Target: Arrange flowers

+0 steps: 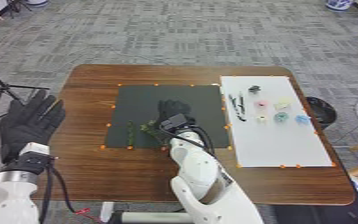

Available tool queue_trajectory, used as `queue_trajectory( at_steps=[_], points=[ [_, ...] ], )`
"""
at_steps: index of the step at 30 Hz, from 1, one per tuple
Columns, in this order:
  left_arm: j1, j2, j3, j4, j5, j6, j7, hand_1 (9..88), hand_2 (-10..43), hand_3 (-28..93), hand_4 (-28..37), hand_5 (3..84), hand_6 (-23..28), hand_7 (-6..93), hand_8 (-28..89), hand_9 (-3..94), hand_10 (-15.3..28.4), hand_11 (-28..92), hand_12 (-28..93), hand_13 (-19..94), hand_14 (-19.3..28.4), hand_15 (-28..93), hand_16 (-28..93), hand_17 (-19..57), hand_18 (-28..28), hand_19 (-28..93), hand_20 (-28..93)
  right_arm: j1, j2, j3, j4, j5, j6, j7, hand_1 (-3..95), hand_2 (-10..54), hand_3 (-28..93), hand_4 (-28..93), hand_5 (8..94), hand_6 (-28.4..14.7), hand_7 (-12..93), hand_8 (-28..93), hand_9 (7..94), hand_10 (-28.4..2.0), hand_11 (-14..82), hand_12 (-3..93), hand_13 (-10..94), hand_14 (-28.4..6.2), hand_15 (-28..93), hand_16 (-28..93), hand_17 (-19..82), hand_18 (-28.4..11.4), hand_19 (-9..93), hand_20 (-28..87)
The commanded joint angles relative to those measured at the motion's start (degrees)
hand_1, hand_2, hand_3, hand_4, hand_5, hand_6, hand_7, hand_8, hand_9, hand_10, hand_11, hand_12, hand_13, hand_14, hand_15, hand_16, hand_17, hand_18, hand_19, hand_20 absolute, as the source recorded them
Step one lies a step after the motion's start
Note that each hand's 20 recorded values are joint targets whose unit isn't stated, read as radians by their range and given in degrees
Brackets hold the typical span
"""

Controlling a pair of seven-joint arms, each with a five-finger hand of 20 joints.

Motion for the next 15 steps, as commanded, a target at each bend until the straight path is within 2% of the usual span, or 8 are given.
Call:
queue_trajectory(
  at_steps=[1, 2, 5, 9, 11, 15],
  points=[
    [1.94, -1.57, -1.83, -0.83, -0.35, -0.14, 0.17, 24.7, 16.6, 65, -28.3, 39.3, 8.0, 7.0, -8, 33.1, 13.8, 18, 7, 25, 14.2, 20, -4, -6.8, 12.0, 34, 5, 0.6, 5.9, 1.04, -5.58, 1.19, -12.15, 0.48, 35.2, 8.8, 77, -13, 83.1, -5.3, 29, 1, 85.7, -15.7, 32.8, 30.9, 84, -9.2, 58, 40, 37, -28.3, 85, 34],
    [1.96, -1.62, -1.97, -0.79, -0.34, -0.33, 0.3, 24.6, 16.6, 65, -28.3, 39.3, 8.0, 7.0, -8, 33.1, 13.8, 18, 7, 25, 14.2, 20, -4, -6.8, 12.0, 34, 5, 0.58, 6.4, 1.11, -6.21, 1.77, -13.91, 0.92, 34.6, 9.5, 77, -12, 84.3, -5.3, 26, -1, 85.2, -15.8, 32.4, 30.8, 83, -9.9, 59, 40, 36, -28.3, 85, 34],
    [1.85, -1.37, -2.42, -0.79, -0.36, -0.26, 0.29, 24.5, 16.5, 66, -28.3, 39.4, 8.1, 7.1, -8, 33.0, 14.0, 18, 7, 25, 14.4, 21, -4, -6.9, 12.0, 34, 5, 0.34, 6.97, 1.73, -7.65, 4.91, -19.01, 2.05, 32.0, 9.8, 78, -4, 84.6, -6.3, 18, 4, 81.8, -17.7, 33.6, 32.0, 78, -12.1, 63, 42, 33, -28.4, 83, 37],
    [1.78, -1.3, -2.73, -0.81, -0.53, -0.43, 0.44, 24.5, 16.6, 66, -28.3, 39.4, 8.2, 7.0, -8, 33.0, 14.3, 18, 7, 25, 14.7, 21, -4, -7.0, 12.0, 34, 6, -0.33, 8.04, 1.02, -9.09, 4.49, -24.6, 1.04, 29.0, 12.7, 81, 4, 82.1, -7.3, 14, 3, 78.5, -19.1, 35.8, 33.4, 73, -14.5, 67, 43, 31, -28.4, 81, 39],
    [1.55, -1.16, -2.64, -0.66, -0.35, -0.57, 0.19, 24.7, 16.6, 66, -28.3, 39.5, 8.3, 7.0, -8, 32.9, 14.3, 18, 7, 25, 14.8, 21, -4, -7.1, 12.0, 34, 6, -0.62, 8.01, 0.79, -9.57, 3.98, -27.89, 0.15, 27.4, 16.3, 82, 8, 80.8, -7.7, 13, -1, 76.4, -20.0, 36.9, 33.9, 71, -16.0, 68, 43, 28, -28.4, 79, 40],
    [1.35, -1.0, -2.17, -0.56, -0.52, -0.42, 0.08, 24.5, 16.6, 66, -28.3, 39.6, 8.4, 7.0, -8, 32.9, 14.5, 18, 7, 25, 14.9, 21, -4, -7.3, 12.1, 34, 6, -1.25, 7.26, 0.73, -9.61, 5.44, -28.41, -0.32, 26.8, 18.8, 83, 8, 79.4, -7.5, 11, -5, 75.6, -20.4, 37.3, 34.2, 69, -16.9, 69, 43, 27, -28.4, 77, 41]
  ],
)
